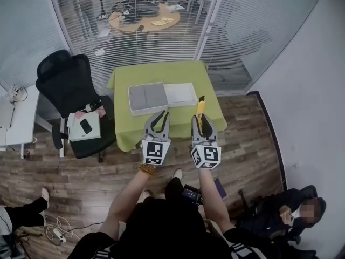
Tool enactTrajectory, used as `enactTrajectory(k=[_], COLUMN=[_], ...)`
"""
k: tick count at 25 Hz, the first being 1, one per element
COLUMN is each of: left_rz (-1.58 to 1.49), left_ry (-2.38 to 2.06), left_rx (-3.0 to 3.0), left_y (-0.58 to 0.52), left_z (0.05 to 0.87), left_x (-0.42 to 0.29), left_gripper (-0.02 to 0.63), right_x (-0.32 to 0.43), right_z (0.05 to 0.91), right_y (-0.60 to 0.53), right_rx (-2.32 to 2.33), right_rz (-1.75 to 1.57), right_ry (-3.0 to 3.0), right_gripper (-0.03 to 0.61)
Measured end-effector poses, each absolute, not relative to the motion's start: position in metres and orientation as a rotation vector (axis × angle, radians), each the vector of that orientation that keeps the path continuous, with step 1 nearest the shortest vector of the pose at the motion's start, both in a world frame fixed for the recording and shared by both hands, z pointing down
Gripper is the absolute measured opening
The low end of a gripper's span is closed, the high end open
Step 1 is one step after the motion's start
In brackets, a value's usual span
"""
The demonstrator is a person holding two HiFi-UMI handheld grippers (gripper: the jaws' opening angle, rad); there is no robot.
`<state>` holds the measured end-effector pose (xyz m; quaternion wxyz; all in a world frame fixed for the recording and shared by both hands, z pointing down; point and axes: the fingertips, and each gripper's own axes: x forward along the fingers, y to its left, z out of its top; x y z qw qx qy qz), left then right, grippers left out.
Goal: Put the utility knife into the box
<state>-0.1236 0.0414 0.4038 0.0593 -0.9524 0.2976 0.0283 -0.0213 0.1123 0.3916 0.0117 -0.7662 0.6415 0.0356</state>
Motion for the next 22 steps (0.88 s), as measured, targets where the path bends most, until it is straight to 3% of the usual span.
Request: enactTrajectory(k=[22], left_rz=[0.006], left_ry=[0.920], left_rx=[-2.906], left_y=[0.012], left_z=[0.430], left_x=[-0.051], left_gripper=[0.046], right_x=[0.061], right_z=[0.405], right_y=[0.080], right_rx=[-2.386], right_rz=[0.087], right_ry=[2.048], right_gripper=[0.109])
